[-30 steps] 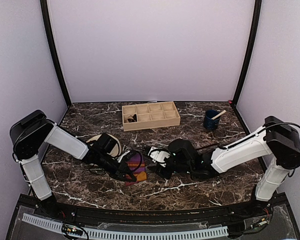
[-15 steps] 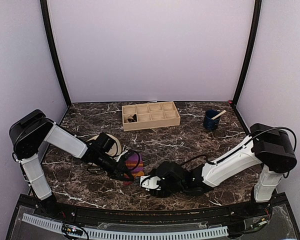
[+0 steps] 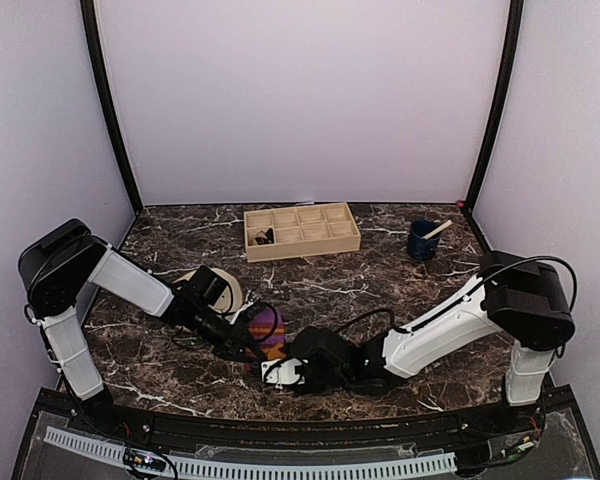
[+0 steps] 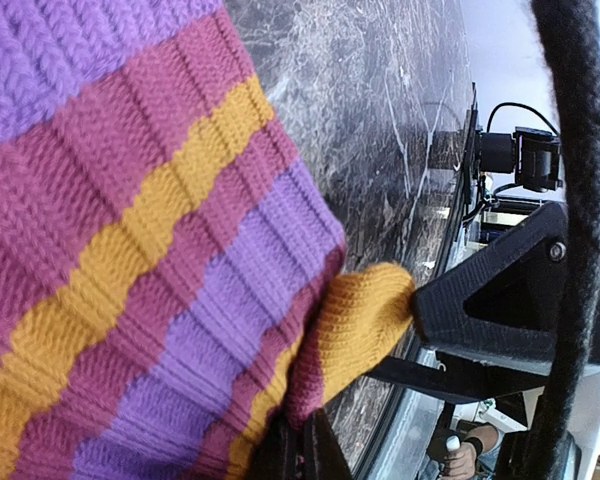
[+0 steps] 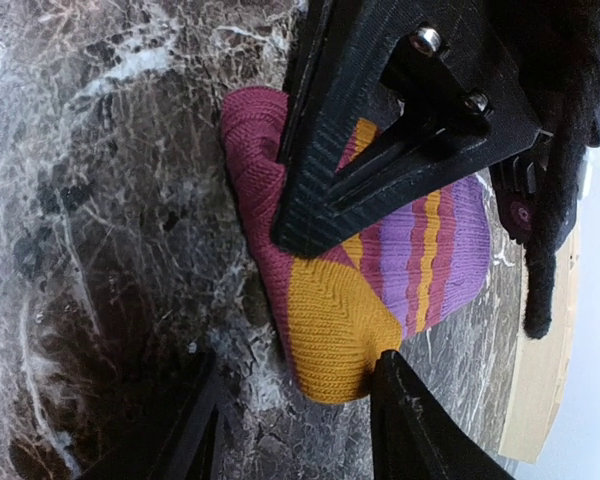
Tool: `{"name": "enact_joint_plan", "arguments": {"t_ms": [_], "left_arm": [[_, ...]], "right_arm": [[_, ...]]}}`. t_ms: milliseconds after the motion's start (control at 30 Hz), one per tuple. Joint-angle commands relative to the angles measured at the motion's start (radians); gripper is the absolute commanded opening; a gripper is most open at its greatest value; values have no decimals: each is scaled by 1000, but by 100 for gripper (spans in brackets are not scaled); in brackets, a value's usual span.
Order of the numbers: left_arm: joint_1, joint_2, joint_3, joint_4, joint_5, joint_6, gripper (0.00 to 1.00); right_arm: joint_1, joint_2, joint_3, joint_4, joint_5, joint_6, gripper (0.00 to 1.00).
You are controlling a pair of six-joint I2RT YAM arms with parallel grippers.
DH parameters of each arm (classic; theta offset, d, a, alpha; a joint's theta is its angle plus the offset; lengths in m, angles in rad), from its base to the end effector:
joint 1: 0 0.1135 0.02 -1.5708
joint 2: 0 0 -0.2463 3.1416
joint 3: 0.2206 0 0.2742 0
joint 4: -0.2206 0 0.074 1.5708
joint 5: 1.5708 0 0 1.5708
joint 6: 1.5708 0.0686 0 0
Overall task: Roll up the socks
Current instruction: Roll the sock at the center of the board.
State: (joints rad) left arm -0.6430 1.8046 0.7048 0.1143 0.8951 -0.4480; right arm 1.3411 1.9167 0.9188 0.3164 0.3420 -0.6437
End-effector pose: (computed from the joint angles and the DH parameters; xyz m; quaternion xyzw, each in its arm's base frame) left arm 0.2212 -0.2326 0.0445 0.2083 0.8469 -0.4892 0.0073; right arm 0.1150 0.3907 0.0656 -0.7049 0.5476 0.0004 0.4508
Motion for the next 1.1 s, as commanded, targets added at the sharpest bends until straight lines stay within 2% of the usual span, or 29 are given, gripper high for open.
{"name": "enact_joint_plan", "arguments": {"t_ms": [0,600,867,1067], "left_arm": [[8,21,-28,-69,-11,7,0],[17,9,-29,-73,27,16,0],[20,-7,-27,-74,34,13,0],[22,-14,-28,-76,35,11,0]], "right_arm": [[9,41,27,-25,21,-55,46],[-35,109,84,-162,-18,-58,30],[-62,128,118,-269,-68,-29,7],[-79,137,134,-310,-97,-1,0]]}}
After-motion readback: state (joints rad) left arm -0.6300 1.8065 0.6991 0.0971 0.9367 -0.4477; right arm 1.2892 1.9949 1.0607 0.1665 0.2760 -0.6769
